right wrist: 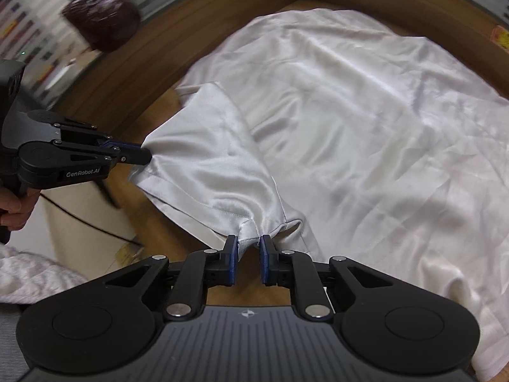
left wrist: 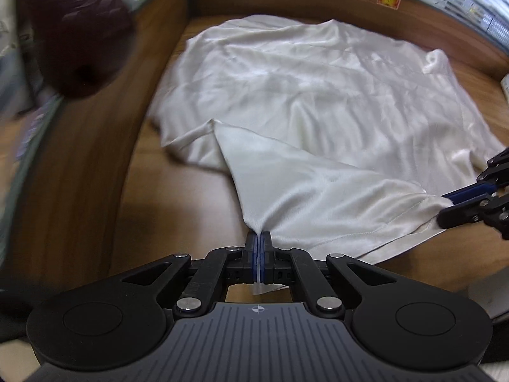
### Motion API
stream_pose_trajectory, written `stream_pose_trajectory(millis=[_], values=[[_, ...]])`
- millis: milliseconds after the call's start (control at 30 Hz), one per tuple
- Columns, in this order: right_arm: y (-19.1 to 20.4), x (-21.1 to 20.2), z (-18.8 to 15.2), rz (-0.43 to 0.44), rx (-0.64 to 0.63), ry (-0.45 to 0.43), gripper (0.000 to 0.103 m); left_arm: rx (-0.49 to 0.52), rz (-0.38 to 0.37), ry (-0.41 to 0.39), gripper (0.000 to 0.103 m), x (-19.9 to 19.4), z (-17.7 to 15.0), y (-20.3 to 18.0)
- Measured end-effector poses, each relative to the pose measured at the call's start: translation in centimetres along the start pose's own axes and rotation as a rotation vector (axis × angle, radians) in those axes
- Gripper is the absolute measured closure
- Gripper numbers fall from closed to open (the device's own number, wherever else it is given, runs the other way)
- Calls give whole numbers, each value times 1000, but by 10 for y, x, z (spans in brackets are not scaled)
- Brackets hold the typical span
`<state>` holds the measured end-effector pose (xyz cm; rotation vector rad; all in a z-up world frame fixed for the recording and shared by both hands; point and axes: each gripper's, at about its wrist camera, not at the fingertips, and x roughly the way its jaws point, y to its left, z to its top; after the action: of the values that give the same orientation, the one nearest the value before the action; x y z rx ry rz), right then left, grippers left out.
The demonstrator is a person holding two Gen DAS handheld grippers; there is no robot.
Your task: Fold clothes
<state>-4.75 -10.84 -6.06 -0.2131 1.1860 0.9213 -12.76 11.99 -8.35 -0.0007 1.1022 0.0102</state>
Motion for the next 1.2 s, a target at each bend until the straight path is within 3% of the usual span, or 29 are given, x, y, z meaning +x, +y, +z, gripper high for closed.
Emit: stream_pose_trajectory(millis=[100, 300, 400, 433, 500, 667, 1000, 1200], values=[[16, 3, -13, 63, -66, 54, 87, -37, 40, 56, 101, -12, -29, -3], [32, 21, -30, 150, -133, 139, 86, -115, 117, 141, 100, -4, -57, -6], [33, 24, -31, 148, -148, 148, 80, -161, 148, 159, 91, -3, -59, -5], [33, 22, -30, 141, -151, 146, 80, -168, 151, 151, 80, -5, -57, -5], [30, 14, -29, 125, -137, 123, 71, -148, 139, 117, 69, -10, -50, -7], [5, -14, -28, 39, -29, 43, 69, -7, 95, 63, 69, -10, -23, -21], [-86, -61, -62, -224, 278, -66, 69, 395, -67, -50, 69, 12, 43, -96], [-148, -85, -86, -297, 366, -108, 68, 445, -145, -72, 69, 20, 65, -149]])
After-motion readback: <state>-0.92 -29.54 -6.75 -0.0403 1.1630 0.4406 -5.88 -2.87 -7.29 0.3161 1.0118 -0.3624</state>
